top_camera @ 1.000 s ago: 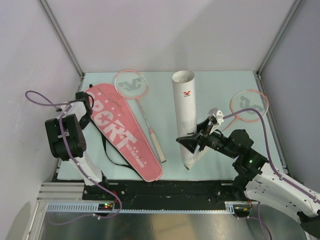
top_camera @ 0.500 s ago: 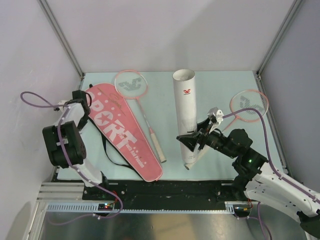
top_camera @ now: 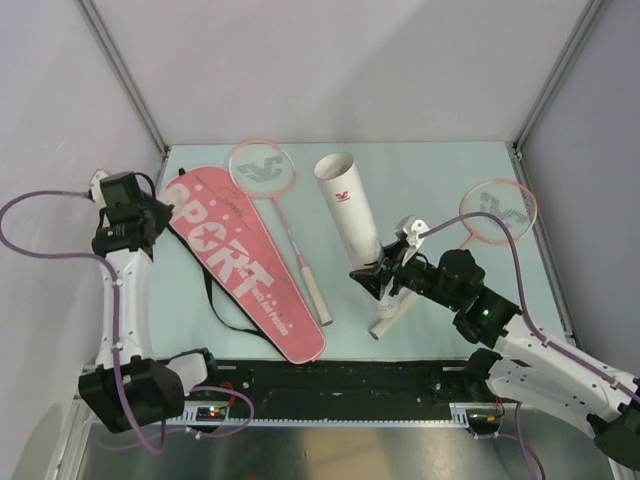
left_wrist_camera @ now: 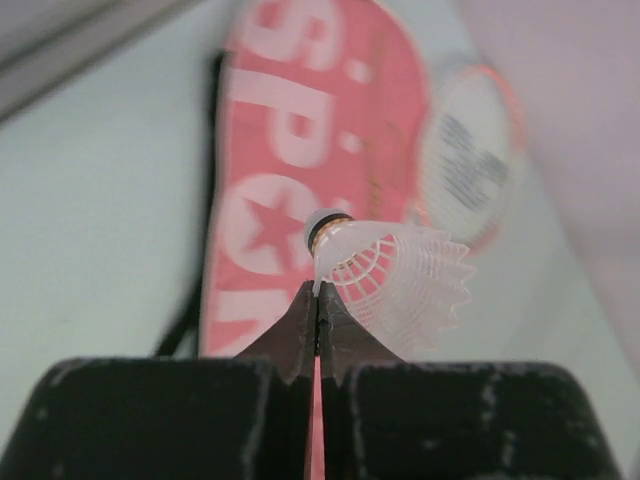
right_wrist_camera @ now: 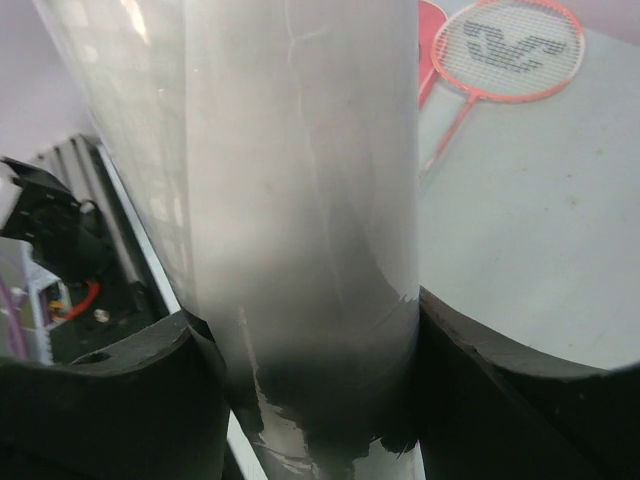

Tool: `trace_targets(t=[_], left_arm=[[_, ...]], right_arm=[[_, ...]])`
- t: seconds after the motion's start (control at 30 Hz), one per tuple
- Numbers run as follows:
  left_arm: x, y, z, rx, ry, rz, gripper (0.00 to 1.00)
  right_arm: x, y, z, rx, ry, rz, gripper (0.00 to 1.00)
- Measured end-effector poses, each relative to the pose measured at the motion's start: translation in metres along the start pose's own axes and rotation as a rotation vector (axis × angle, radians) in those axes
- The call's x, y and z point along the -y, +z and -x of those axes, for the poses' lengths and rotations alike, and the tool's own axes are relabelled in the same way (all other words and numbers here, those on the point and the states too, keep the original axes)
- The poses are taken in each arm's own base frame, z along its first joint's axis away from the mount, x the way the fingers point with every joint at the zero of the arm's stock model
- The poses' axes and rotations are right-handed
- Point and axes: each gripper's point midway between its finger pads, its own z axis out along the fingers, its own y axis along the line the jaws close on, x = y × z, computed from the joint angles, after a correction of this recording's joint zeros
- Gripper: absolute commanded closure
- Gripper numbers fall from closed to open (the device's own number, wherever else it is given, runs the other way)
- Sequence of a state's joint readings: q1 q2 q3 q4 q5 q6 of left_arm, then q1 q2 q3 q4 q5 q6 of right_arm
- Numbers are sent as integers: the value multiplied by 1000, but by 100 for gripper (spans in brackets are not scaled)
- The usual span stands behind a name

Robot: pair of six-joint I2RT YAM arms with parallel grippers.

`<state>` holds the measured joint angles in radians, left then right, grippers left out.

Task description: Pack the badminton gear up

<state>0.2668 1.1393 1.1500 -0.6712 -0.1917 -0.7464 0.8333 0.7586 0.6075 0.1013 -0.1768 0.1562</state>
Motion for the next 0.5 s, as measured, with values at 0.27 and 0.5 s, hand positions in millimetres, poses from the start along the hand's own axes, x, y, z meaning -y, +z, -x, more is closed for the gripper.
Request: trace_targets(t=[0.27, 0.5], left_arm=[[88, -47, -44, -244, 38, -563, 100], [130, -127, -68, -369, 151, -935, 100]], right_arm=[[23, 8, -22, -84, -258, -25, 52], [51, 20, -43, -174, -475, -59, 50]])
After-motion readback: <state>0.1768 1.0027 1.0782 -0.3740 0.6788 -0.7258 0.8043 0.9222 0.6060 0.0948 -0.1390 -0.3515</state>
